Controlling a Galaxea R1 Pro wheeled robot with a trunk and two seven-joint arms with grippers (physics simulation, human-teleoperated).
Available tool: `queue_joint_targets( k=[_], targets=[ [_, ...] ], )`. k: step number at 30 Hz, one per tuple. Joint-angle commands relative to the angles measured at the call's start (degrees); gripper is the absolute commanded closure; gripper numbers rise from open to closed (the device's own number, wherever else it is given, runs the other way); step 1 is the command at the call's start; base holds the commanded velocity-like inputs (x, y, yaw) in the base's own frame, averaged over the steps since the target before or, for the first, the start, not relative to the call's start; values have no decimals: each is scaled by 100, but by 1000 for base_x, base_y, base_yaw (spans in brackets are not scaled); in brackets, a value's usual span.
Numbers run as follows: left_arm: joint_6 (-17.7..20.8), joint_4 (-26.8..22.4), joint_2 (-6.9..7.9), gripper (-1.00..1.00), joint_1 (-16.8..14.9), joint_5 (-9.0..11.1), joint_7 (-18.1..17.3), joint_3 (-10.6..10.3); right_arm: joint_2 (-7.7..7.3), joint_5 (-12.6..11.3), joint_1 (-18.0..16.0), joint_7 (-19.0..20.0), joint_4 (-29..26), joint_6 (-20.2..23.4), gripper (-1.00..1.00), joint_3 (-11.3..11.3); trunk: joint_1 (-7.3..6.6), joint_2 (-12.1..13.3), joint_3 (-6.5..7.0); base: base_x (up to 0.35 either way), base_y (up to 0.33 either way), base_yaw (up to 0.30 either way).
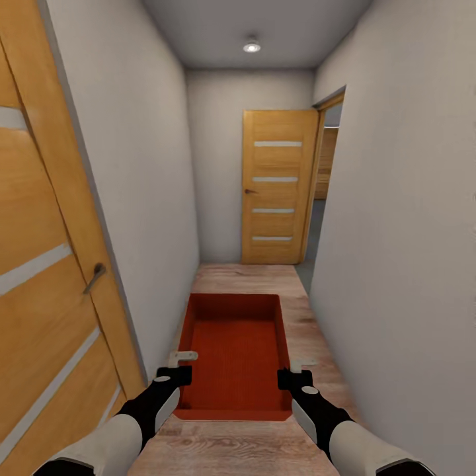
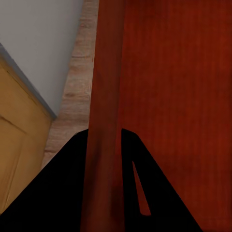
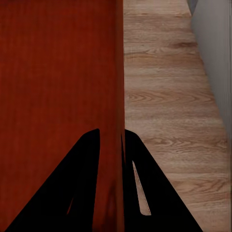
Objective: Move the two storage containers from the living room to the garage. In the garage, place one container on the floor and stack the other container on top of it (either order is fine).
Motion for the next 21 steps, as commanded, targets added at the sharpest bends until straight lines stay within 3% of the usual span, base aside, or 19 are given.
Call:
queue_joint_targets(
  k=[1, 11, 21],
  targets=[
    [35, -144, -2, 100, -2, -33, 52, 162, 18, -105, 1, 21, 16, -28, 100, 35, 5, -4, -2, 323, 4, -231],
    [35, -144, -2, 100, -2, -34, 52, 162, 18, -104, 2, 29, 16, -27, 100, 38, 5, -4, -2, 323, 1, -218],
    [35, -145, -2, 100, -2, -34, 53, 162, 1, -113, 1, 36, 16, -21, 100, 33, 5, -4, -2, 323, 0, -23]
  ],
)
